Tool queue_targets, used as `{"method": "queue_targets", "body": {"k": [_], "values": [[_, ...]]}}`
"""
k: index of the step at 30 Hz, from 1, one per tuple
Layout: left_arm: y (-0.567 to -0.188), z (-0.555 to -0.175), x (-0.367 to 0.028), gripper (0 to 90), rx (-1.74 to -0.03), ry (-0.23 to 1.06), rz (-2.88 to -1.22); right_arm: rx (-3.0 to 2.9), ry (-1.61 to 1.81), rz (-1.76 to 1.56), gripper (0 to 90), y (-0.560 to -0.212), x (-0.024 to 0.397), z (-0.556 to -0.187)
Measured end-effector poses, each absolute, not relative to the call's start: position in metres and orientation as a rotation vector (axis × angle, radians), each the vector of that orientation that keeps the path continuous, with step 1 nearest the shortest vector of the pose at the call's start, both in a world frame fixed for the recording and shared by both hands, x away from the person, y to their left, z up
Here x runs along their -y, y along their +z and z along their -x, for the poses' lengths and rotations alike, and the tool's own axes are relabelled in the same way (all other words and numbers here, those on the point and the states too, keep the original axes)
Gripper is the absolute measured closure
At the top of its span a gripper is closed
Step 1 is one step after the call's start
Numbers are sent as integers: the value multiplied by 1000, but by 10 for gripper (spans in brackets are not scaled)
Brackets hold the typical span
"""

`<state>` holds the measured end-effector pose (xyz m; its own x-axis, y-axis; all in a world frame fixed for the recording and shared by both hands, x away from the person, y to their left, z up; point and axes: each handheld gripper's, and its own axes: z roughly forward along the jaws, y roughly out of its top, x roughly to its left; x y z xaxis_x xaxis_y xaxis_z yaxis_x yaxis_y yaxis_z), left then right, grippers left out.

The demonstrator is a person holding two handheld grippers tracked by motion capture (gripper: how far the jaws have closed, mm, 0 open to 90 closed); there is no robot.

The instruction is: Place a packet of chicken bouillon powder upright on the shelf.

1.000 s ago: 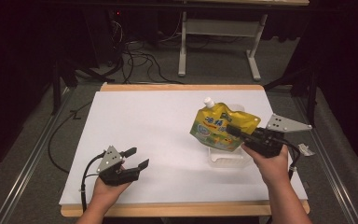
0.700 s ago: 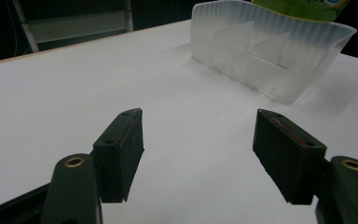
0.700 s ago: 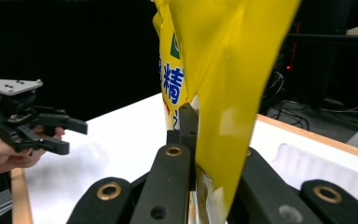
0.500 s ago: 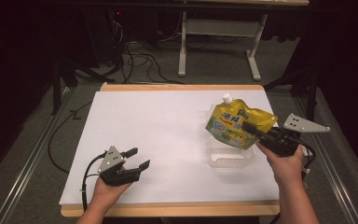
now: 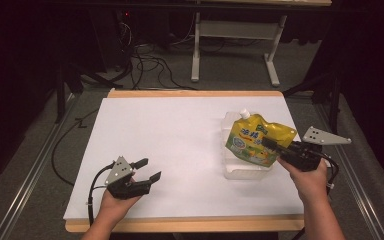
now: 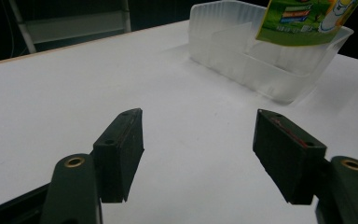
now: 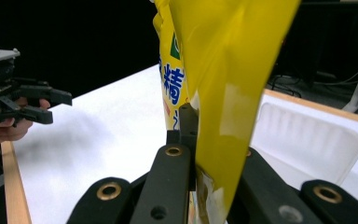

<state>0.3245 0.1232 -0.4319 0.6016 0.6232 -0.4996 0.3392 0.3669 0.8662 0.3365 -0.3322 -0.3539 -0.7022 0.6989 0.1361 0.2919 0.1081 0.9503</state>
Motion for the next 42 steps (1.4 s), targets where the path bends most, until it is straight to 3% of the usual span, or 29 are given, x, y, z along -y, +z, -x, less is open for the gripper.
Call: {"method": "queue_targets", "body": {"k": [28, 42], "values": [[-431, -324, -123, 338, -957, 211, -1236, -2102, 1510, -1079, 899, -372, 321, -338], [-431, -323, -121, 338, -951, 207, -1250, -2112, 1494, -1146, 857, -390, 323, -342]]}}
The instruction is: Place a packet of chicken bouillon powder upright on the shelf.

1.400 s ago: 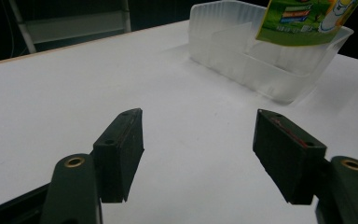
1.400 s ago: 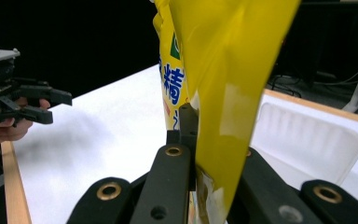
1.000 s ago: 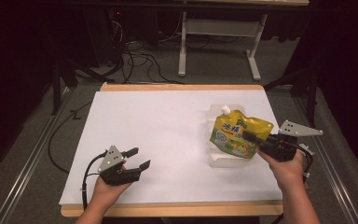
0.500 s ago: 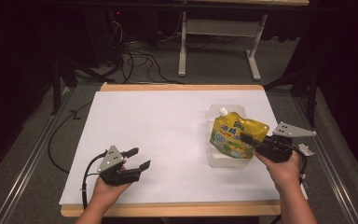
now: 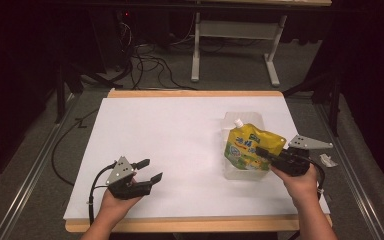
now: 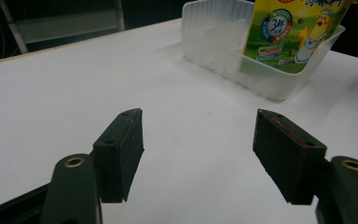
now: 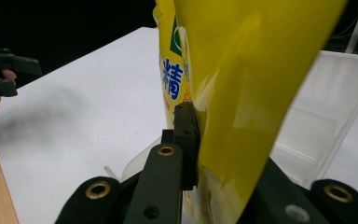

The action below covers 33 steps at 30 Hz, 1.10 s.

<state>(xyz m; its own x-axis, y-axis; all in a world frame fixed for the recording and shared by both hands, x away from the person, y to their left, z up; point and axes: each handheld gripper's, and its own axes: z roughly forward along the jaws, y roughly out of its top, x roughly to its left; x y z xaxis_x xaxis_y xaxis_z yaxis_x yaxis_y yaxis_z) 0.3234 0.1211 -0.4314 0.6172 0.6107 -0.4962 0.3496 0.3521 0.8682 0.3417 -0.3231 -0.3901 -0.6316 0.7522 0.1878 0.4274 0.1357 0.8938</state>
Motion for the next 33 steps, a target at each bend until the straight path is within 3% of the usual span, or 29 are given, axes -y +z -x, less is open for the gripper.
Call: {"method": "queue_targets", "body": {"k": [7, 9, 10, 17, 33], "values": [[-432, -324, -121, 338, -953, 203, -1250, -2080, 1500, -1162, 687, -389, 324, -342], [-432, -323, -121, 338, -955, 201, -1249, -2058, 1517, -1173, 584, -388, 325, -341], [-432, -324, -120, 338, -955, 200, -1249, -2058, 1517, -1173, 584, -388, 325, -341], [-432, -324, -120, 338, -954, 199, -1255, -1968, 1521, -1160, 309, -378, 323, -336], [-434, -323, -115, 338, -950, 193, -1274, -1801, 1639, -1006, 284, -327, 325, -308]]}}
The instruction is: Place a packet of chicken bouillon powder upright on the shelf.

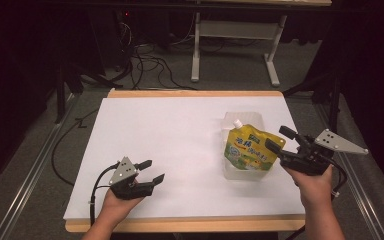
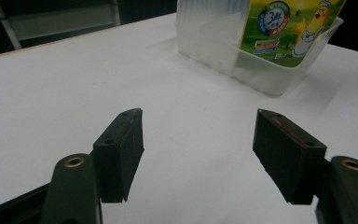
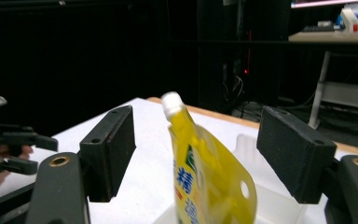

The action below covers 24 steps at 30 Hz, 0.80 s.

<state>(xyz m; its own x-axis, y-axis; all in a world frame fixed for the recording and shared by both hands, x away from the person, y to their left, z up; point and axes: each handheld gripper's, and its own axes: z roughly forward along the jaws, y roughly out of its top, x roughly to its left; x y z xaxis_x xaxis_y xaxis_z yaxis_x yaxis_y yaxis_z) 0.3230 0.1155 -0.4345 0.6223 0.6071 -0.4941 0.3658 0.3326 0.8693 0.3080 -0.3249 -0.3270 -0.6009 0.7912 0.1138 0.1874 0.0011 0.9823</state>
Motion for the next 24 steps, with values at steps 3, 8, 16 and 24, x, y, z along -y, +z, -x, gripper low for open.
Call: {"method": "queue_targets", "body": {"k": [3, 8, 16, 24], "values": [[-434, -323, -115, 339, -950, 191, -1272, -1798, 1651, -978, 282, -321, 322, -304], [-434, -322, -115, 338, -944, 187, -1271, -1821, 1664, -924, 274, -312, 307, -296], [-433, -320, -114, 338, -940, 181, -1272, -1920, 1680, -831, 279, -319, 272, -295], [-432, -320, -114, 339, -938, 176, -1271, -2079, 1648, -818, 296, -352, 238, -300]]}}
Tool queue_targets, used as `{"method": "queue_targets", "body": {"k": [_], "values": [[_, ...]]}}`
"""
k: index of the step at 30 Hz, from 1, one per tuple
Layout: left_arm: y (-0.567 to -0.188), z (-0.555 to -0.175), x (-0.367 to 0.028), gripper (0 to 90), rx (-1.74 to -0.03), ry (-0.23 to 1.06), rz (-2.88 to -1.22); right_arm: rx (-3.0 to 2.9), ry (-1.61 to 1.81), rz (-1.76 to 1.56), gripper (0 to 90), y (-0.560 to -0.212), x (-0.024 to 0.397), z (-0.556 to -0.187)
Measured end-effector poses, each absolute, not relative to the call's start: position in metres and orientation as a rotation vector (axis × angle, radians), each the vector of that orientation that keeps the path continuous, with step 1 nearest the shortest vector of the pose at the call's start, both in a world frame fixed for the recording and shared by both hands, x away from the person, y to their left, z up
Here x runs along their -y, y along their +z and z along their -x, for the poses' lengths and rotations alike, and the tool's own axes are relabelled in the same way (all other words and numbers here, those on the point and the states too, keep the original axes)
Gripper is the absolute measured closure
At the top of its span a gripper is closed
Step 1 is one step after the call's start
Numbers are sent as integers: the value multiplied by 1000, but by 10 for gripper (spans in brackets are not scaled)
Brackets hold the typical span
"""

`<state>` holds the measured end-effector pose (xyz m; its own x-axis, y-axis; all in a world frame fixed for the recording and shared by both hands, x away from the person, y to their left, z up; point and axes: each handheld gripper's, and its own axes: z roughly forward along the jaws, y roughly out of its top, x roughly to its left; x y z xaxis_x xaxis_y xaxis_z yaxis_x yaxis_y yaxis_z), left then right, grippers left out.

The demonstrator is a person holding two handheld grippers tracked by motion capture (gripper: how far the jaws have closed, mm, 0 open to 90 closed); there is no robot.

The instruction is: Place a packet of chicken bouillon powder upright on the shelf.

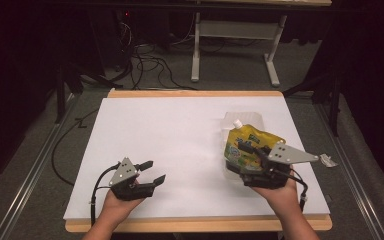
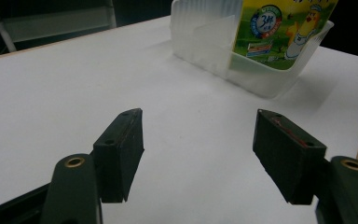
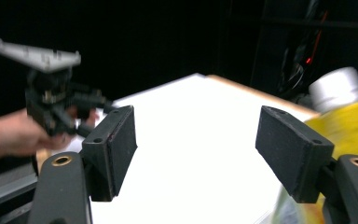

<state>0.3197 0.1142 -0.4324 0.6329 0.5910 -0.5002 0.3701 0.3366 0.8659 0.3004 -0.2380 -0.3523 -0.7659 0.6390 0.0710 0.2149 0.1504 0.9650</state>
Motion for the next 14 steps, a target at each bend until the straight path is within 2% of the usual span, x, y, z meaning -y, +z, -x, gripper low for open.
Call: {"method": "queue_targets", "body": {"k": [7, 14], "values": [[-432, -320, -115, 338, -933, 175, -1271, -2237, 1563, -880, 274, -395, 208, -308], [-432, -321, -115, 336, -936, 169, -1272, -2254, 1546, -909, 272, -402, 208, -312]]}}
